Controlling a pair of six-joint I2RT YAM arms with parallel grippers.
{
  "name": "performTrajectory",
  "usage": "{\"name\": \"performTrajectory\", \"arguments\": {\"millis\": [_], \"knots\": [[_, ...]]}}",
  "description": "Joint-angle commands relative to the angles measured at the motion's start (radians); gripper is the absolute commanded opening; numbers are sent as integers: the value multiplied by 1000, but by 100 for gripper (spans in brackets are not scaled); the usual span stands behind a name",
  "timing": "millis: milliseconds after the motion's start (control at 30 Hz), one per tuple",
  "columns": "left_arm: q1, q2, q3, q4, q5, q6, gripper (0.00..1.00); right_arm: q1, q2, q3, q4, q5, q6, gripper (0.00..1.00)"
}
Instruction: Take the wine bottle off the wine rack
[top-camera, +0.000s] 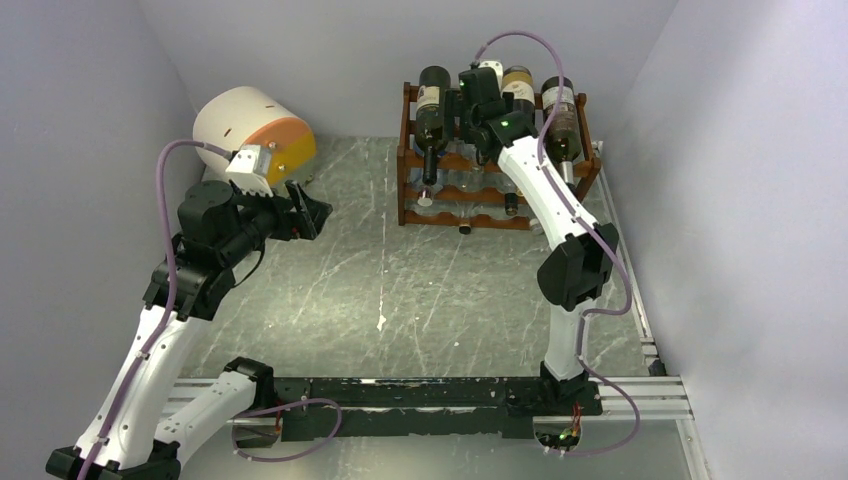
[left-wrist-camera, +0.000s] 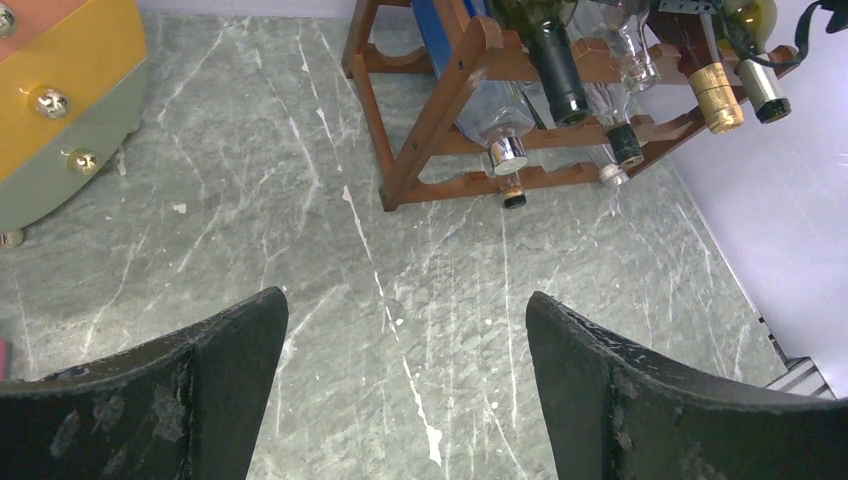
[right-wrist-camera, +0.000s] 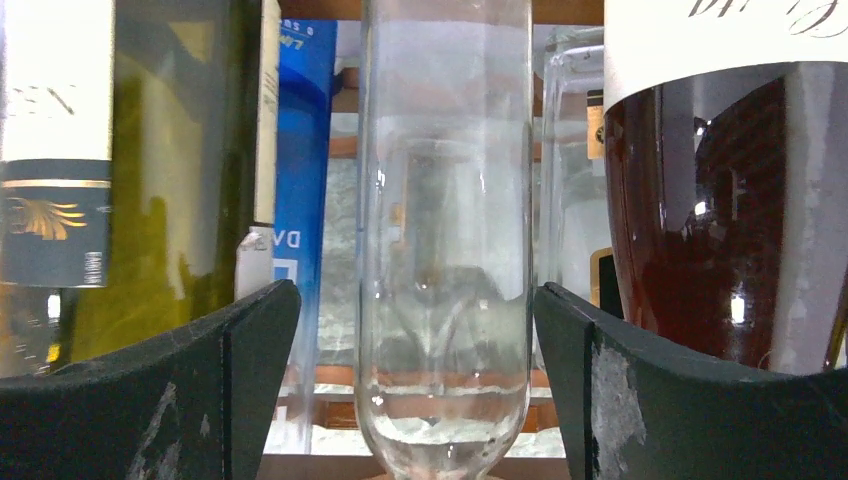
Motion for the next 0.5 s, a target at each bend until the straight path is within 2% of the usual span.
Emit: {"name": "performTrajectory", "arguments": {"millis": [0,233,467], "knots": [[-7,2,4,-6,33,-9,93,-3,25,26,0,27,-15,90],[-7,0,-1,-11,29,-9,93,-25,42,22,19,2,5,77],[-7,3,-2,-23,24,-9,93,-40,47,19,30,-15,8,74]]}}
